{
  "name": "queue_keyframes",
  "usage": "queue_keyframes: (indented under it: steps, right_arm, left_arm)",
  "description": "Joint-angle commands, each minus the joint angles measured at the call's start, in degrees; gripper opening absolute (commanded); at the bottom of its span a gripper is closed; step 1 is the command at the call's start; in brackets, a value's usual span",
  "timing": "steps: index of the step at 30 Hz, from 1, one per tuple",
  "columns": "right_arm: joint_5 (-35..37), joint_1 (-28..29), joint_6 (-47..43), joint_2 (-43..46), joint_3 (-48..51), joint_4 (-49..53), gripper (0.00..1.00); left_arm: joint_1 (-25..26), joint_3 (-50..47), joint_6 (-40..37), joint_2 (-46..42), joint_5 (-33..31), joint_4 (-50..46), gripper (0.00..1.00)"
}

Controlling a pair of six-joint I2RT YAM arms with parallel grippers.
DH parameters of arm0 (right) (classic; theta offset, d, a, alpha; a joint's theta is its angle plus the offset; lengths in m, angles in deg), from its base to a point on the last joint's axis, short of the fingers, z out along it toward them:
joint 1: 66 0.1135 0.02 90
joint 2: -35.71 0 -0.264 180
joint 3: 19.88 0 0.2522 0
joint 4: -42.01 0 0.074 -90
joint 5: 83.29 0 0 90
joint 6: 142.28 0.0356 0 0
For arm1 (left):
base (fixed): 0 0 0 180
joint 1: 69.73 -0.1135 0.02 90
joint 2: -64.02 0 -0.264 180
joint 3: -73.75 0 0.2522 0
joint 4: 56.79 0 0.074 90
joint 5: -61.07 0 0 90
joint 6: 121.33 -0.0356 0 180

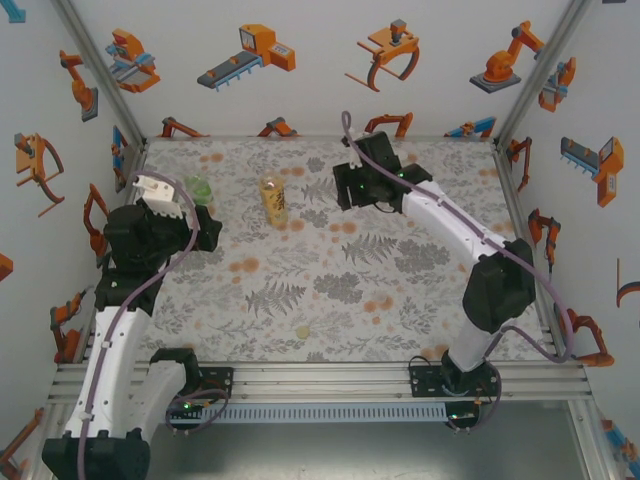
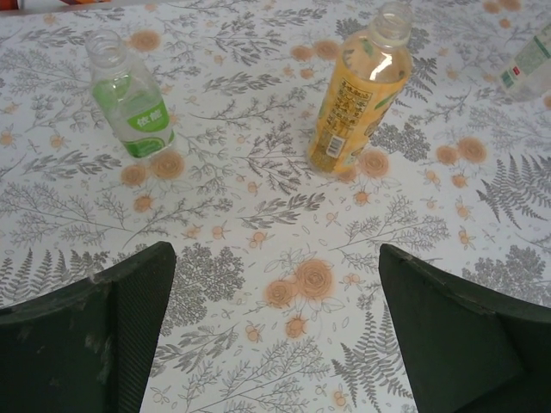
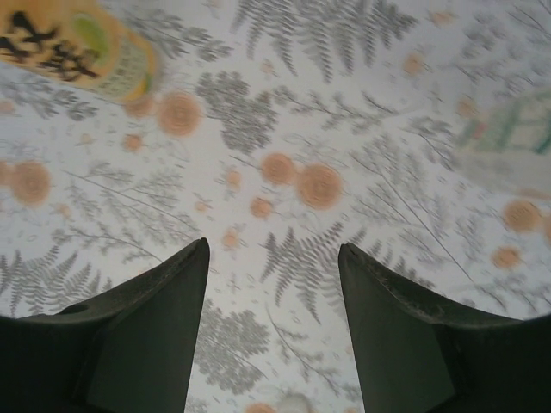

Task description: Screw on the bottle caps

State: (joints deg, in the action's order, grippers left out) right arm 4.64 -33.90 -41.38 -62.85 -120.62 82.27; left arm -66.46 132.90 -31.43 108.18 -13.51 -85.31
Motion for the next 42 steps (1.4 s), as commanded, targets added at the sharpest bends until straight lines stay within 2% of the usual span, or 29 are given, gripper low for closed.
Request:
queue_keyframes:
  steps: [1, 13, 16, 18, 21, 30, 42]
  right_arm:
    - [-4.24, 1.67, 2.01, 1.24, 2.64, -15.03, 0.58]
    - [-12.56, 7.92, 0.25, -7.63, 6.86, -43.93, 0.64]
    - [-13.22, 8.63, 0.6, -11.06, 6.58, -50.39, 0.71]
    - [-13.42, 8.89, 0.77, -13.42, 5.84, -54.23, 0.82]
    - [-13.32, 9.11, 0.79, -16.62, 4.37, -58.44, 0.85]
    - [-13.13, 9.21, -0.78, -24.62, -1.71, -59.33, 0.8]
    - [-12.26, 9.21, -3.77, -28.01, -5.16, -59.81, 0.76]
  left_arm:
    - [-0.37, -1.54, 1.57, -2.41, 1.55, 1.01, 0.94]
    - [-0.32, -2.05, -0.16, -3.91, 2.56, -0.13, 0.94]
    - [-0.39, -2.49, -0.13, -4.61, 2.77, 0.36, 0.94]
    - [-0.37, -2.5, -0.24, -4.78, 3.08, 0.41, 0.94]
    - [-0.46, -2.32, -0.74, -4.62, 2.75, -0.16, 0.94]
    - [-0.54, -2.37, -1.79, -4.61, 1.79, -0.54, 0.94]
    - [-0.54, -2.71, -2.39, -4.18, 1.41, -0.79, 0.93]
